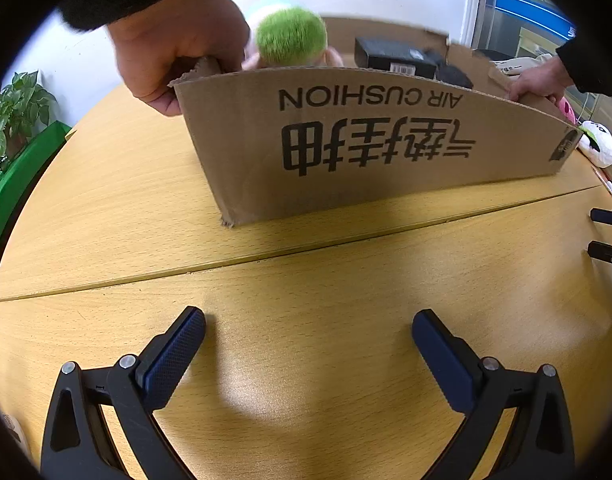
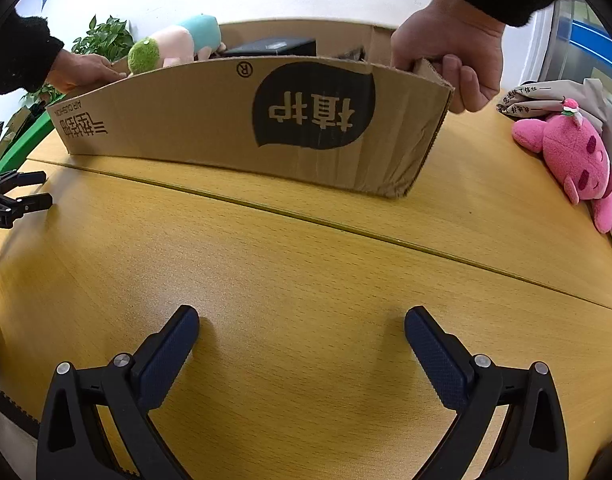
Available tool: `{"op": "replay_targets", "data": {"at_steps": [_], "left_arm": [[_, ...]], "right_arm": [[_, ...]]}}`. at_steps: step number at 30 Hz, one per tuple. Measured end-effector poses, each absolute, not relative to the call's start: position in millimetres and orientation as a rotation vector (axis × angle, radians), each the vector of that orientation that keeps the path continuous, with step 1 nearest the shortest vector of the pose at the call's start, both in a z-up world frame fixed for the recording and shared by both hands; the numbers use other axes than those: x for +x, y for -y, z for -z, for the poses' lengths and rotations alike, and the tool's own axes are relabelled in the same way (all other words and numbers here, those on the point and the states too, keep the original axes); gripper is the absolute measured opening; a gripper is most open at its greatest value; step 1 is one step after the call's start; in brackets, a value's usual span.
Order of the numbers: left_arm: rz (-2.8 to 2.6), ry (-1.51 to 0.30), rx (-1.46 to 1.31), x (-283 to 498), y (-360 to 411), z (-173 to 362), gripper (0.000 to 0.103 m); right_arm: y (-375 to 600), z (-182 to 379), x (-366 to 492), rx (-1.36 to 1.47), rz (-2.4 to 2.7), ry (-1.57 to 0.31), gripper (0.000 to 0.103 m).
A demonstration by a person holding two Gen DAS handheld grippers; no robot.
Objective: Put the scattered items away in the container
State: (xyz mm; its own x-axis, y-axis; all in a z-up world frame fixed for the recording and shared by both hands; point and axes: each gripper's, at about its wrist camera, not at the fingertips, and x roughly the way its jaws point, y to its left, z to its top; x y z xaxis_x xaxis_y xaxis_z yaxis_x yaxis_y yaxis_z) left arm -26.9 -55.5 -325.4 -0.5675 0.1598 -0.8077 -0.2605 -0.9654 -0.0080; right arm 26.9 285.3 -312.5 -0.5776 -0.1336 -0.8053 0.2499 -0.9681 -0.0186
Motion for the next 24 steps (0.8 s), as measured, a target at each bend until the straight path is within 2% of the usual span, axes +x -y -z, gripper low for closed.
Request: {"op": "replay_targets", "data": {"at_steps": [24], "left_arm": [[-2.565, -0.179, -1.304, -28.7, 52.2, 328.0, 0.103]], "right_arm": [[-285.4, 309.6, 23.6, 1.313, 2.597, -0.196, 0.103]]}}
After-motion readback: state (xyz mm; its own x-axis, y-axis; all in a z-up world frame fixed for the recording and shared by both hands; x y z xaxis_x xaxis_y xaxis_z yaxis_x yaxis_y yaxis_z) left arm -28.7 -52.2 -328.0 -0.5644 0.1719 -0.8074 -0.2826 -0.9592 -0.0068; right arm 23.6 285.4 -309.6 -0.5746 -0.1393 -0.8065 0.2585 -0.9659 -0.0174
